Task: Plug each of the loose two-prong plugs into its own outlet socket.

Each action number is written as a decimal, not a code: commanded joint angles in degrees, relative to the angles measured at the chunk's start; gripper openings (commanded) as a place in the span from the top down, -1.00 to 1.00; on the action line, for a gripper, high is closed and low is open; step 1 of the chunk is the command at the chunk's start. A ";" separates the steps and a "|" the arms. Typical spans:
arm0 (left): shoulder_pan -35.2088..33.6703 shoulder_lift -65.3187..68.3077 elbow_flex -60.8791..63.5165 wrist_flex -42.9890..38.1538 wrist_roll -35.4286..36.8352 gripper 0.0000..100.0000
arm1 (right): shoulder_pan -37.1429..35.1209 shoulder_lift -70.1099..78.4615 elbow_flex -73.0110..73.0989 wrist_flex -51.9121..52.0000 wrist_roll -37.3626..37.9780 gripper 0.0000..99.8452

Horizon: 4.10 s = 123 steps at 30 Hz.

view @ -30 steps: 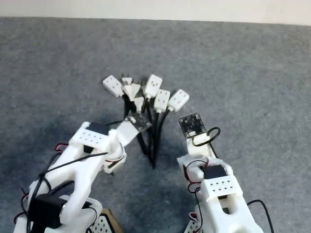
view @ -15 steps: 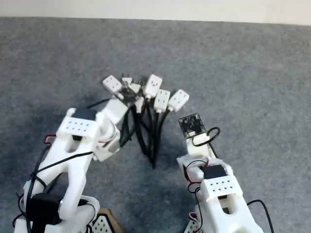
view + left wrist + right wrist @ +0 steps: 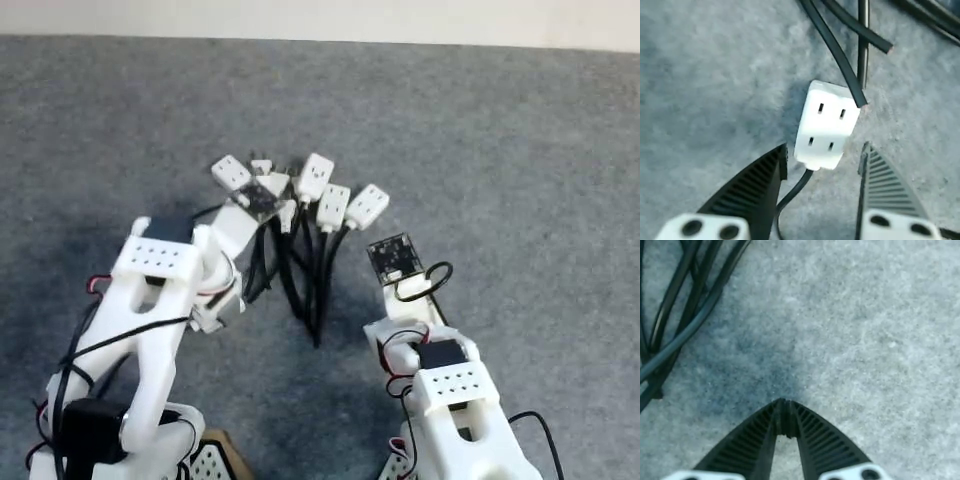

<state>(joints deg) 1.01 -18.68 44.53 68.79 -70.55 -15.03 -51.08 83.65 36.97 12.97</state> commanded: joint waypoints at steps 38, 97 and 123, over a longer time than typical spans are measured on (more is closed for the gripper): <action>28.62 -0.92 1.80 3.52 -0.09 0.99 | 14.02 -1.98 -3.47 -1.01 -3.69 0.98; -31.78 -0.66 -0.66 -32.97 81.23 0.40 | -21.49 48.57 -59.82 1.89 -11.08 0.78; -27.30 -0.66 0.84 -33.14 80.70 0.40 | -15.78 64.84 -77.23 9.54 -10.90 0.99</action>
<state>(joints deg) -27.56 -18.68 45.58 36.44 10.15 -34.02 19.69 12.26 40.48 2.07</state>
